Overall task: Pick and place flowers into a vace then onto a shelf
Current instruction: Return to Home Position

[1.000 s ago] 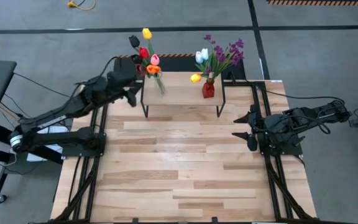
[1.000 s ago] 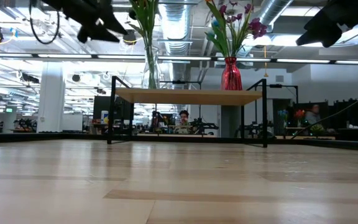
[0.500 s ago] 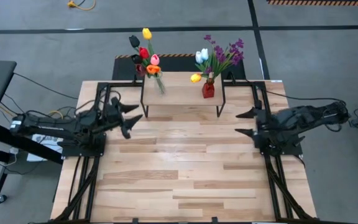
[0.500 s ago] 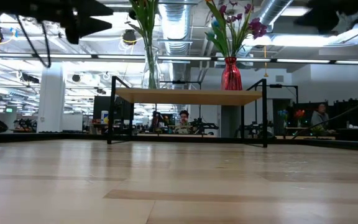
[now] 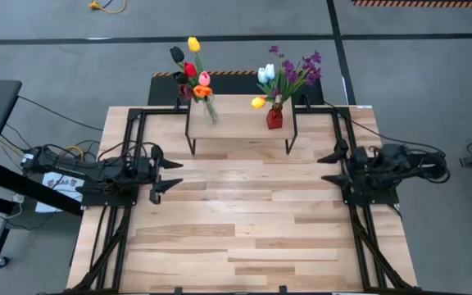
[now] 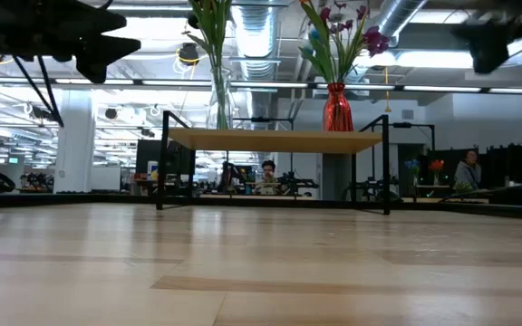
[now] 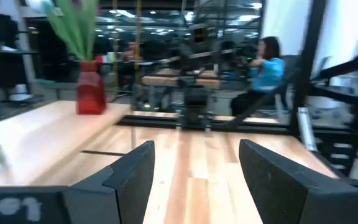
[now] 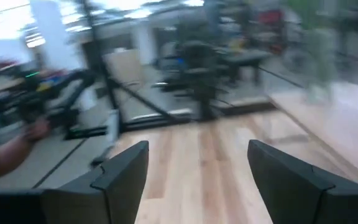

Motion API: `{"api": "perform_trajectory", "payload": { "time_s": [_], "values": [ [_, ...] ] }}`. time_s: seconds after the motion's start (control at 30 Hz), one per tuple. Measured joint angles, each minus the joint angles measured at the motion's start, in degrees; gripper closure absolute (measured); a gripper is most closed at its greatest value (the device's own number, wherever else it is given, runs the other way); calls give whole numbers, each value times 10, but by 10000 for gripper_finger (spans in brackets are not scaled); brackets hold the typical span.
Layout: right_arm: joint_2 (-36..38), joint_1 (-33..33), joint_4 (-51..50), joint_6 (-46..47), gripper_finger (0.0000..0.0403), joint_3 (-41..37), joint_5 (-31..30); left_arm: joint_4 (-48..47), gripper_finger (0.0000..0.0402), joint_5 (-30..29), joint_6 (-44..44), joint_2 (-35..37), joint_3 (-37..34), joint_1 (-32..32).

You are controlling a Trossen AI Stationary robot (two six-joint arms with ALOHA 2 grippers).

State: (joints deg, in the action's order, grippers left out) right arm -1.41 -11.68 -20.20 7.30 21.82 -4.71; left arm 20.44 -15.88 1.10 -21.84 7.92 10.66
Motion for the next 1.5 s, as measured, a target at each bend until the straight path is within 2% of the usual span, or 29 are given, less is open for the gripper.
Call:
{"api": "perform_trajectory", "payload": {
  "time_s": [0.1,0.37,0.6,0.87,1.23,1.5],
  "values": [
    [12,4,7,31,135,-27,-41,2,177,17,11,17,-19,0],
    [-19,5,133,17,135,-88,-57,-4,177,36,26,64,-57,-1],
    [-17,5,199,-3,135,-160,-56,-29,177,42,31,96,-73,-1],
    [-6,-8,196,-12,135,-194,-3,-36,177,61,31,104,-73,-1],
    [-25,-41,199,77,135,-207,3,-35,177,61,19,103,-69,-1],
    [-24,-40,199,77,135,-207,3,-51,177,61,29,102,-67,-1]
  ]
}}
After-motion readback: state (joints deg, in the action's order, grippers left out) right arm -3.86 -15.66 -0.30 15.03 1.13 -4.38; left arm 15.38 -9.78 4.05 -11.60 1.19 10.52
